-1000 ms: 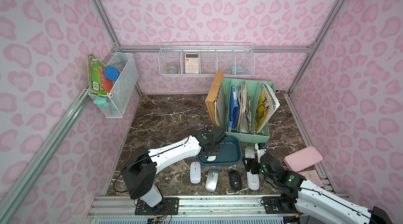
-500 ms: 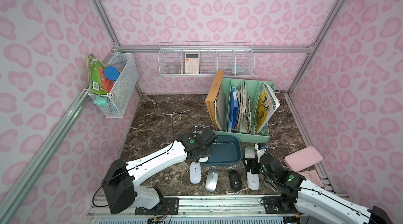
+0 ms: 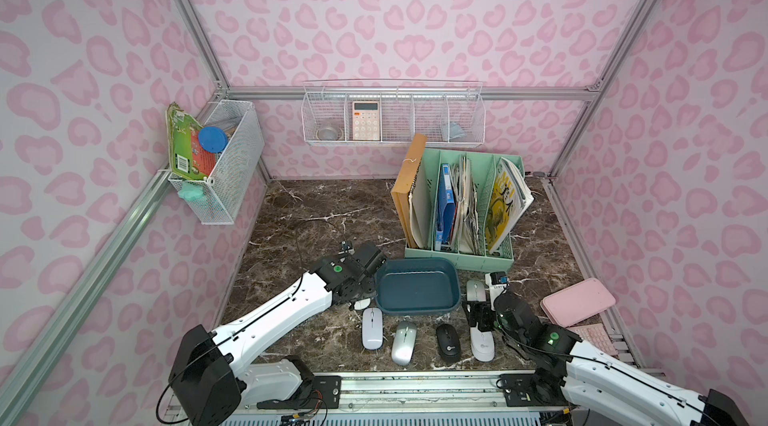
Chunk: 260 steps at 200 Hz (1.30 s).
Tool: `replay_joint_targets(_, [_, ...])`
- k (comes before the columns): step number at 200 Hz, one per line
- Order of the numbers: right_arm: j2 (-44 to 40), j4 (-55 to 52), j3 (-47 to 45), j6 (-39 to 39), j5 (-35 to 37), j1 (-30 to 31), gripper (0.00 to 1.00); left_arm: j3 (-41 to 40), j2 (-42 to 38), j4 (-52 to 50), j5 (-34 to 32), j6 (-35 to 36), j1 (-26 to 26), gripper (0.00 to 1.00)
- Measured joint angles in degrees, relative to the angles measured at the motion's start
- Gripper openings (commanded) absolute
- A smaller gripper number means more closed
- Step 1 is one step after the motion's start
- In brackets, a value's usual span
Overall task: Take out the mouse from the storage box
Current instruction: Place the mouse at the center of the board.
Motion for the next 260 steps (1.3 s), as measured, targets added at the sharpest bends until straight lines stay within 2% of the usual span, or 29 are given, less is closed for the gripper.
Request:
replay_joint_targets(99, [-0.2,0.0,0.0,0.0,0.0,0.0,0.84,-2.1,7.8,6.8,6.2,6.0,9.2,0.53])
replay_joint_targets(212, [-0.6,0.0,0.0,0.0,0.0,0.0,0.85,-0.7,19.5,13.9,9.6,10.3,12.3,0.53])
replay_joint_targets(227, [-0.7,0.0,0.0,0.0,0.0,0.0,0.84,-0.2,20.5,14.1,9.5,10.5,12.4,0.56])
replay_joint_targets(260, [-1.6,0.0,0.0,0.2,0.3,0.0,0.84,-0.1,21.0,14.1,9.6,10.5,12.5,0.69])
